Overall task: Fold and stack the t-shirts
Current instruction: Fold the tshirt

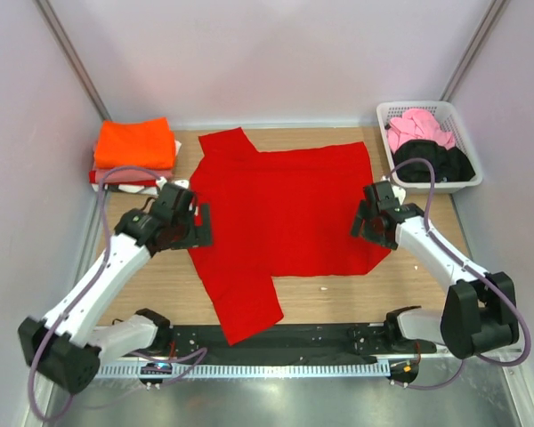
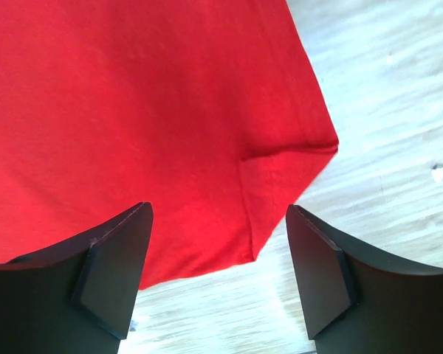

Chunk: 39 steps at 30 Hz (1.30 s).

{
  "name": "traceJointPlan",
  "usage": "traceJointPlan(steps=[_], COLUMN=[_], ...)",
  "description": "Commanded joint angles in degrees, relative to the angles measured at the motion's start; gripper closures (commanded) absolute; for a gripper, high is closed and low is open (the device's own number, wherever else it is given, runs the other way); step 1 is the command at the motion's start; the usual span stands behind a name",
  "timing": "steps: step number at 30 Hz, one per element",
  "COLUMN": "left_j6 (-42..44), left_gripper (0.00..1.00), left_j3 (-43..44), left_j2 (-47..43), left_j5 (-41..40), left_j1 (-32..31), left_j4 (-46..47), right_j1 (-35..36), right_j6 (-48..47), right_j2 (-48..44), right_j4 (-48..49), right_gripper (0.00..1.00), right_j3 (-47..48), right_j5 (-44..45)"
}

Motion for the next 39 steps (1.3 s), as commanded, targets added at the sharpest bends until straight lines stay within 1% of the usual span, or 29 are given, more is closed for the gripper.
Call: traceJointPlan(steps=[1, 3, 5, 6, 7, 11, 13, 16, 17, 22, 28, 30, 31, 33, 34, 36, 39], left_j6=[1.49, 1.32, 1.49, 1.50, 1.50, 1.41, 1.41, 1.32, 1.23, 1.23, 1.23, 1.23, 1.23, 1.23, 1.23, 1.23, 1.14], left_gripper=[0.00, 0.00, 0.00, 0.00, 0.00, 0.00, 0.00, 0.00, 0.00, 0.00, 0.00, 0.00, 0.00, 0.00, 0.00, 0.00, 0.00], left_j3=[-0.07, -1.56, -1.39, -1.39, -1.39, -1.21, -1.21, -1.30, -1.39, -1.39, -1.39, -1.39, -1.39, -1.48, -1.30, -1.39, -1.39], left_j2=[-7.66, -9.68, -10.13, -10.04, -9.78, -8.73, -8.72, -8.64, -8.55, -8.11, -7.84, -7.76, -7.76, -7.76, -7.67, -7.67, -7.58], left_j5=[-0.49, -1.27, -0.84, -0.66, -0.66, -0.57, -0.40, -0.40, -0.40, -0.22, -0.22, -0.22, -0.22, -0.31, -0.31, -0.57, -0.66], left_j1=[-0.46, -0.46, -0.46, -0.46, -0.46, -0.46, -0.46, -0.46, -0.46, -0.46, -0.46, -0.46, -0.46, -0.46, -0.46, -0.46, -0.46], left_j4=[3.07, 4.91, 4.57, 4.48, 4.48, 4.22, 4.13, 4.22, 4.13, 4.31, 4.31, 4.31, 4.31, 4.22, 4.22, 4.22, 4.22], right_j1=[0.32, 0.24, 0.24, 0.24, 0.15, -0.20, -0.38, -0.90, -1.43, -3.01, -4.25, -4.33, -4.42, -4.42, -4.42, -4.42, -4.60], right_j6=[3.42, 3.69, 3.78, 3.78, 3.69, 3.60, 3.51, 3.42, 3.34, 2.81, 2.46, 2.54, 2.55, 2.46, 2.46, 2.54, 2.55], right_j2=[-2.44, -1.31, 0.19, 1.85, 2.30, 3.89, 4.59, 5.29, 5.64, 7.14, 8.64, 8.55, 8.55, 8.72, 8.90, 8.55, 7.41], right_j4=[3.40, 4.80, 5.25, 5.51, 5.78, 7.45, 7.89, 8.41, 8.68, 9.99, 10.88, 10.88, 10.88, 11.05, 10.96, 10.96, 10.61], right_gripper=[0.22, 0.23, 0.24, 0.28, 0.30, 0.43, 0.47, 0.48, 0.51, 0.55, 0.63, 0.64, 0.67, 0.69, 0.76, 0.81, 0.92], right_j3=[-2.45, -3.59, -3.95, -4.04, -4.12, -5.09, -5.09, -5.27, -5.35, -5.88, -6.15, -6.23, -6.23, -6.23, -6.15, -6.15, -6.23], right_j5=[0.85, 0.07, 0.85, 2.25, 2.96, 3.58, 3.84, 4.11, 3.93, 3.06, 1.65, 1.65, 1.56, 1.30, 1.38, 1.30, 1.21])
